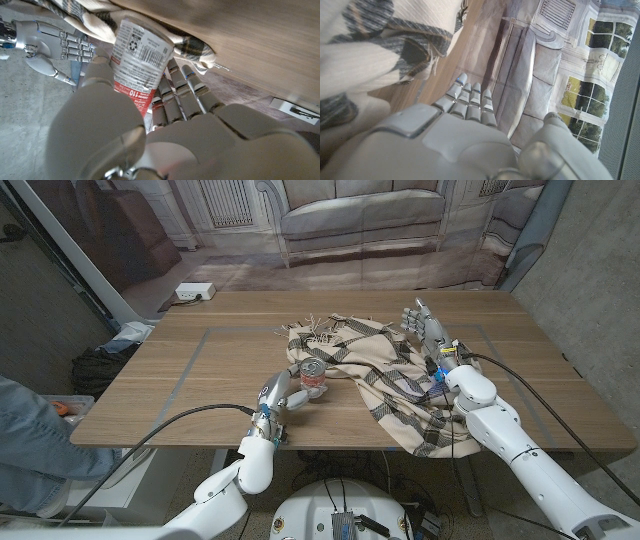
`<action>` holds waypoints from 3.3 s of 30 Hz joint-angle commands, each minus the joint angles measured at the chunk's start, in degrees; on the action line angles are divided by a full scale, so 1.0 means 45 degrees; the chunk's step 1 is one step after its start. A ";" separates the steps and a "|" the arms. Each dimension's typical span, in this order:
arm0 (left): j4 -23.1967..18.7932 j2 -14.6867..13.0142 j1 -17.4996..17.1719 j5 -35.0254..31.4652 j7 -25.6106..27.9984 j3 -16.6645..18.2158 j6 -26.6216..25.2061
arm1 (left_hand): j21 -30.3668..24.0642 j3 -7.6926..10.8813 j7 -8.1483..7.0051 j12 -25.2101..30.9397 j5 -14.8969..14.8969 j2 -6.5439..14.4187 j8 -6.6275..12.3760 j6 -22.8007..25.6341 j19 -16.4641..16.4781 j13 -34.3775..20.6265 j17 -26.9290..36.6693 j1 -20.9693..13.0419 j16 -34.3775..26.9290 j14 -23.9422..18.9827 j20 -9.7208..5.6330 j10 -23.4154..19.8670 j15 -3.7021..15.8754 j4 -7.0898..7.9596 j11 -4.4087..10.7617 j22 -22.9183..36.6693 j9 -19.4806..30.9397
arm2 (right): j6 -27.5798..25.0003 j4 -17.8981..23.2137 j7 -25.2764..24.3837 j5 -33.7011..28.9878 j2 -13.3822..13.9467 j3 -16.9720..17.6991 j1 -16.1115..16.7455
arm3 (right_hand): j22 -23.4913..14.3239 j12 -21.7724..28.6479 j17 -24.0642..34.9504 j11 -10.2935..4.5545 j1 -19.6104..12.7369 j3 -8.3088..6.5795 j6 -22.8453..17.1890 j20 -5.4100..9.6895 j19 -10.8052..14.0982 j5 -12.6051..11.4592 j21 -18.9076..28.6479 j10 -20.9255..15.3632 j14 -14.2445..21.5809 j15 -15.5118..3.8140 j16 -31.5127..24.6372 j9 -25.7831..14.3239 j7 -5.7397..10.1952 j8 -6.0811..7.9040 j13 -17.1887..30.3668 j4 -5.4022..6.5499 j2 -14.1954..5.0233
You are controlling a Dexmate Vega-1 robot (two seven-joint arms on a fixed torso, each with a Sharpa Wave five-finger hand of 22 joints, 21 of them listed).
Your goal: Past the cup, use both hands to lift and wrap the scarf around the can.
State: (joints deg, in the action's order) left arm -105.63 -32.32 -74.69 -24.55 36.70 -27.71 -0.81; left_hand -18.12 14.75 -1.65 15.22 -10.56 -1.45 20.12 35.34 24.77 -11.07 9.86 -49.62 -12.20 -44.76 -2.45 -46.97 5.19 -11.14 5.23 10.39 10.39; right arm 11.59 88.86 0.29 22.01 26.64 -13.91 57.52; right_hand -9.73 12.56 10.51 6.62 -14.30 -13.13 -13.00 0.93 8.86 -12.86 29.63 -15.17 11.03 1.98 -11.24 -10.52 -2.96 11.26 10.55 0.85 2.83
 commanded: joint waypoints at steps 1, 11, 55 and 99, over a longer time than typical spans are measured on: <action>-0.0798 0.0138 -0.0887 0.0440 -0.0109 0.1061 -0.0162 | 0.0045 0.1103 -0.0843 -0.0112 0.0048 0.2289 -0.0043 0.4310 0.0079 -0.0027 0.0037 -0.1803 0.0044 -0.0164 -0.0537 -0.1510 0.1310 0.0986 0.1308 0.0027 0.0041 | 0.0264 0.0290 -0.0637 -0.1055 0.0160 -0.0562 -0.0303 | -0.0044 0.0042 0.0029 -0.0099 -0.0142 -0.0052 -0.0141 -0.0012 0.0157 0.0012 -0.0061 -0.0105 0.0097 0.0004 -0.0041 -0.0052 0.0006 0.0037 0.0045 -0.0083 -0.0054; -0.1363 0.0191 -0.1491 0.0818 -0.0482 0.1789 -0.0010 | 0.0092 0.1230 -0.0759 -0.0242 0.0061 0.2278 -0.0118 0.4403 0.0091 -0.0037 0.0042 -0.1833 0.0112 -0.0248 -0.0512 -0.1628 0.1311 0.0998 0.1262 0.0025 0.0050 | 0.0058 0.0662 -0.1322 -0.2677 0.0371 -0.1609 -0.1021 | -0.0046 0.0062 0.0016 -0.0225 -0.0290 -0.0113 -0.0284 0.0003 0.0119 0.0038 -0.0176 -0.0185 0.0108 -0.0063 -0.0025 -0.0053 0.0093 0.0077 0.0046 -0.0174 -0.0133; -0.2469 0.0511 -0.3277 0.0890 -0.1521 0.3641 0.1217 | 0.0319 0.1635 -0.0666 -0.0622 0.0091 0.2177 -0.0403 0.4637 -0.0003 -0.0080 0.0052 -0.1873 0.0253 -0.0372 -0.0411 -0.1901 0.1222 0.1045 0.1223 0.0033 0.0083 | -0.3643 0.1078 -0.2187 -1.1089 -0.0334 -0.7083 -0.4984 | -0.0058 0.0250 -0.0049 -0.1429 -0.1735 -0.0611 -0.1216 -0.0092 0.0534 0.0202 -0.0704 -0.0981 0.0682 -0.0535 -0.0061 -0.0089 0.0778 0.0241 0.0042 -0.1131 -0.0524; -0.2642 0.1018 -0.3672 0.0273 -0.1660 0.3737 0.1527 | 0.0509 0.1923 -0.0634 -0.0808 0.0110 0.2103 -0.0636 0.4774 -0.0050 -0.0117 0.0066 -0.1759 0.0296 -0.0387 -0.0357 -0.1984 0.1140 0.1147 0.1197 0.0043 0.0112 | -0.5332 -0.1811 -0.0892 -1.6274 -0.1691 -0.9663 -0.6369 | -0.0069 0.0329 -0.0065 -0.2287 -0.4416 -0.1229 -0.1453 -0.0094 0.1429 0.0101 -0.1117 -0.1579 0.1573 -0.0883 -0.0079 -0.0152 0.1455 0.0218 0.0070 -0.2462 -0.0194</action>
State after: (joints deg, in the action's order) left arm -117.02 -28.19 -90.87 -22.41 28.94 -10.50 6.78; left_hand -15.88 16.33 -0.72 11.67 -9.74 -1.45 17.47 36.27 24.53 -11.31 10.01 -49.62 -11.02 -45.95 -2.66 -48.69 5.40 -12.72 4.12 10.40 10.82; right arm -12.67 84.46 -3.75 -47.45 20.11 -55.90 29.43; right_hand -9.73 13.78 10.14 -3.15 -33.12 -18.58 -18.97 0.61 14.69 -11.97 24.96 -22.17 17.46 -1.78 -11.25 -11.08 3.26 12.10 10.55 -9.97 1.75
